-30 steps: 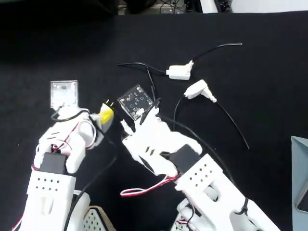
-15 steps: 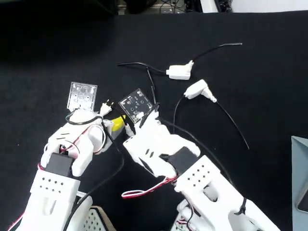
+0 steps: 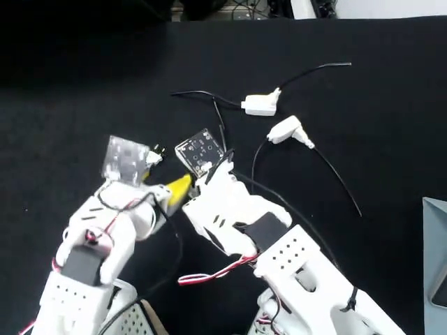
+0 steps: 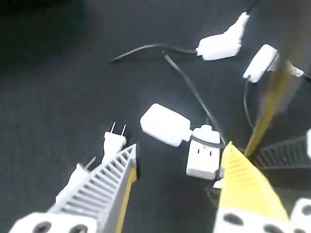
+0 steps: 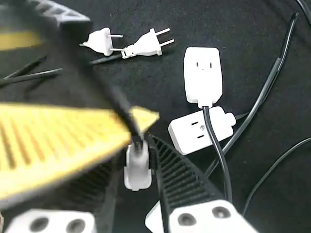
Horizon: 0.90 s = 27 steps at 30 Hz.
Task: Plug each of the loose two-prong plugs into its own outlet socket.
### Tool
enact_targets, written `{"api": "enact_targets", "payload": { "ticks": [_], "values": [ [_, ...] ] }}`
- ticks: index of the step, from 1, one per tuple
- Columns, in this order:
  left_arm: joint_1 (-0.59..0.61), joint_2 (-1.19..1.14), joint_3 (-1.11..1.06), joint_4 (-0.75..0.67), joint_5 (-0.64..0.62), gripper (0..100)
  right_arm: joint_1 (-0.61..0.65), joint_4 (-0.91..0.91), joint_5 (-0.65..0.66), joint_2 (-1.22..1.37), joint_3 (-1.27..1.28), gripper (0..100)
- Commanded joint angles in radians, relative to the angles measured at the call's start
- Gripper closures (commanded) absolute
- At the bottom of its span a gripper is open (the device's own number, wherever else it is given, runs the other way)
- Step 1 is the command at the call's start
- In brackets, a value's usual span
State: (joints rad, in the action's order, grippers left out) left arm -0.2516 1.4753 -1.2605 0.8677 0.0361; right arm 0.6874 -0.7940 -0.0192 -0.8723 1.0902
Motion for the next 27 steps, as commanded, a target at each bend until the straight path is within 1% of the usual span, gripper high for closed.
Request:
{"api": "enact_targets", "payload": {
  "ticks": [1,3,7,10,13,16,20,24,27],
  "values": [
    [-0.024,0.101,-0.025,0.005,0.032,72,-0.009,0.023,-0.005,-0.018,-0.005,98.7],
    [-0.022,0.132,-0.039,0.012,0.032,72,-0.009,0.021,-0.005,-0.018,-0.005,98.7],
    [-0.019,0.146,-0.015,0.086,0.029,72,-0.012,0.018,-0.005,-0.018,-0.005,98.7],
    [0.059,0.140,0.012,0.117,0.025,72,-0.037,0.015,-0.005,-0.022,-0.005,98.7],
    [0.165,0.138,0.005,0.117,0.000,72,-0.110,0.023,-0.005,-0.024,-0.005,98.7],
    [0.232,0.120,0.005,0.126,0.005,72,-0.187,0.054,-0.005,-0.021,-0.005,98.7],
    [0.223,-0.014,0.030,0.144,0.037,65,-0.299,0.129,-0.005,-0.018,0.010,98.7],
    [0.166,-0.244,0.116,0.144,0.037,65,-0.407,0.230,0.002,-0.016,0.039,98.7],
    [0.105,-0.431,0.214,0.144,0.035,65,-0.476,0.265,0.002,-0.016,0.039,98.7]
  ]
}}
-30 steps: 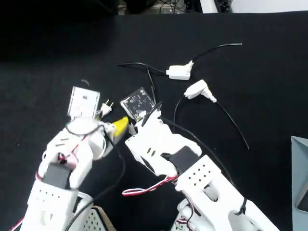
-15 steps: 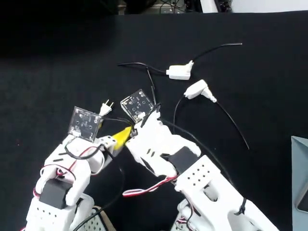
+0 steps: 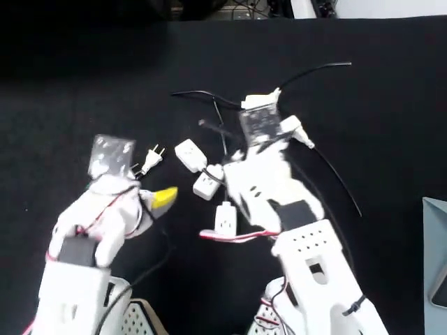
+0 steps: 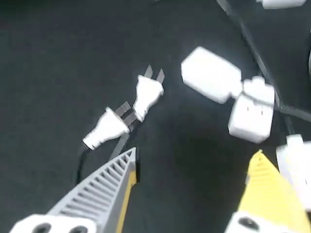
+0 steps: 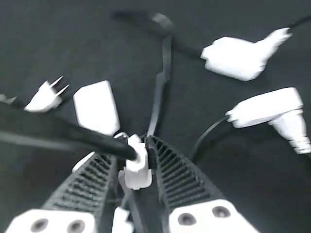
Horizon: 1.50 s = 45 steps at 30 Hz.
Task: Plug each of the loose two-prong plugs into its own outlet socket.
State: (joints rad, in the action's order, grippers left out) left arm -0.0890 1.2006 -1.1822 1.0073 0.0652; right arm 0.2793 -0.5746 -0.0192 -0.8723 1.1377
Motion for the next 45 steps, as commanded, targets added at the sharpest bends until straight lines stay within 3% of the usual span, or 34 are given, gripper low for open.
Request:
{"api": "enact_targets", "payload": {
  "ticks": [1,11,17,26,28,35,40,45],
  "values": [
    [-0.082,-0.221,0.170,0.006,0.005,65,-0.087,0.048,0.002,-0.016,-0.012,98.7],
    [-0.351,-0.700,0.415,0.002,-0.149,65,-0.258,0.084,0.002,-0.024,-0.024,98.7],
    [-0.472,-0.893,0.519,-0.002,-0.193,65,-0.285,0.091,0.002,-0.024,-0.022,98.7],
    [-0.496,-1.201,0.599,-0.120,-0.238,65,-0.282,0.089,-0.005,-0.024,-0.016,98.7],
    [-0.493,-1.250,0.605,-0.124,-0.232,70,-0.282,0.089,-0.005,-0.024,-0.016,98.7],
    [-0.498,-1.162,0.616,-0.003,-0.011,97,-0.275,0.091,-0.005,-0.024,-0.016,98.7],
    [-0.430,-0.965,0.565,0.143,0.048,95,-0.241,0.086,-0.006,-0.024,-0.007,98.7],
    [-0.308,-0.783,0.453,0.153,0.161,93,-0.221,0.087,-0.006,-0.024,0.001,98.7]
  ]
}}
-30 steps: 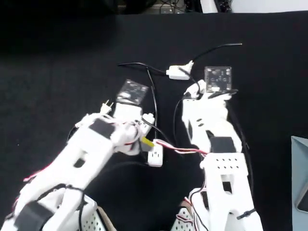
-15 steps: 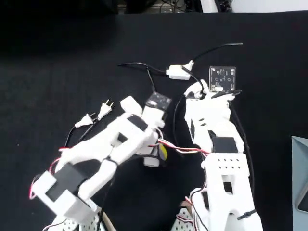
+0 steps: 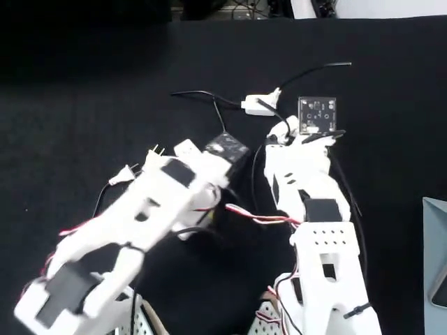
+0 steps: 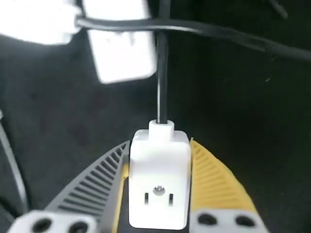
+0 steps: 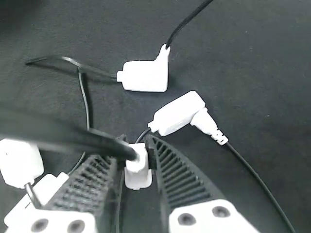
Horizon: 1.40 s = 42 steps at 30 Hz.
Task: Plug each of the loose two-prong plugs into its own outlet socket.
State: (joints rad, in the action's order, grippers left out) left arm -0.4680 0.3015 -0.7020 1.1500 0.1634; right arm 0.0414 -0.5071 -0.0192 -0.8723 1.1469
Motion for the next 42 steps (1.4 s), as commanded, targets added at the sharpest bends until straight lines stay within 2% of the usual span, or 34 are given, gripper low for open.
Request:
{"api": "enact_targets", "payload": {
  "ticks": [1,5,9,16,22,28,34,42],
  "values": [
    [0.093,0.146,-0.047,0.017,0.091,90,0.017,0.020,-0.006,-0.024,-0.008,98.7],
    [0.174,0.261,-0.120,0.018,0.118,74,0.017,0.020,-0.006,-0.024,-0.008,98.7],
    [0.213,0.364,-0.148,0.023,0.127,75,0.017,0.018,-0.006,-0.024,-0.008,98.7],
    [0.142,0.489,-0.214,0.109,0.118,75,0.017,0.018,-0.006,-0.024,-0.008,98.7],
    [0.142,0.413,-0.361,-0.040,0.120,75,0.018,0.018,-0.006,-0.021,-0.008,98.7],
    [0.143,0.180,-0.381,-0.183,0.120,75,0.018,0.018,-0.006,-0.019,-0.008,98.7],
    [0.147,0.054,-0.280,-0.196,0.123,86,0.018,0.023,-0.006,-0.018,-0.001,98.7],
    [0.143,0.144,-0.277,-0.190,0.126,96,0.018,0.025,-0.006,-0.022,0.005,98.7]
  ]
}}
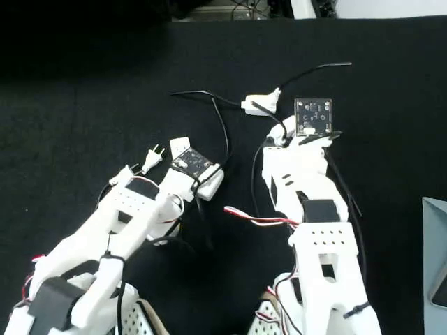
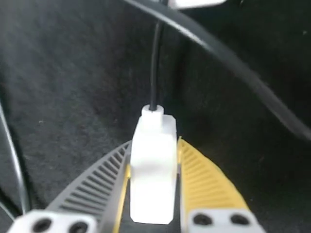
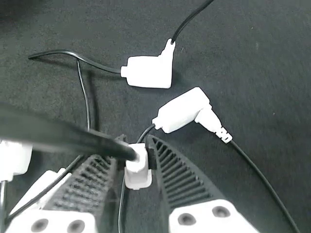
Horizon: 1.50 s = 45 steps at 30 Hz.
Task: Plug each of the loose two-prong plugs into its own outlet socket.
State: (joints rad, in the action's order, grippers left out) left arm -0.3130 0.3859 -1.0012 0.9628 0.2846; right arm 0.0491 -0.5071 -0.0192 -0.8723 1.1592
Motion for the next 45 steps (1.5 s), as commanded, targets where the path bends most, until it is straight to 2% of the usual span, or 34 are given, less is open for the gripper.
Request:
{"api": "enact_targets", "payload": {
  "ticks": [1,4,9,11,16,20,31,36,41,45],
  "values": [
    [-0.012,0.084,0.022,0.012,0.005,97,0.011,0.025,-0.006,-0.022,-0.007,98.7],
    [-0.010,0.144,0.024,0.044,0.002,94,0.011,0.025,-0.006,-0.022,-0.007,98.7],
    [0.114,0.169,0.025,0.063,-0.015,72,0.011,0.025,-0.006,-0.024,-0.007,98.6],
    [0.186,0.169,0.024,0.040,-0.029,68,0.011,0.025,-0.006,-0.024,-0.005,98.6],
    [0.317,0.149,0.008,-0.063,0.061,70,0.011,0.025,-0.006,-0.024,-0.005,98.6],
    [0.372,0.109,0.033,-0.089,0.074,70,0.011,0.025,-0.006,-0.024,-0.005,98.6],
    [0.387,0.107,0.291,0.241,0.074,70,0.091,-0.009,-0.006,-0.024,-0.008,98.6],
    [0.417,0.107,0.302,0.276,0.075,70,0.207,-0.069,-0.006,-0.024,-0.013,98.6],
    [0.496,0.169,0.283,0.267,0.080,70,0.292,-0.069,-0.006,-0.024,-0.012,98.6],
    [0.463,0.264,0.202,0.267,0.204,69,0.296,-0.069,-0.006,-0.024,-0.012,98.6]
  ]
}}
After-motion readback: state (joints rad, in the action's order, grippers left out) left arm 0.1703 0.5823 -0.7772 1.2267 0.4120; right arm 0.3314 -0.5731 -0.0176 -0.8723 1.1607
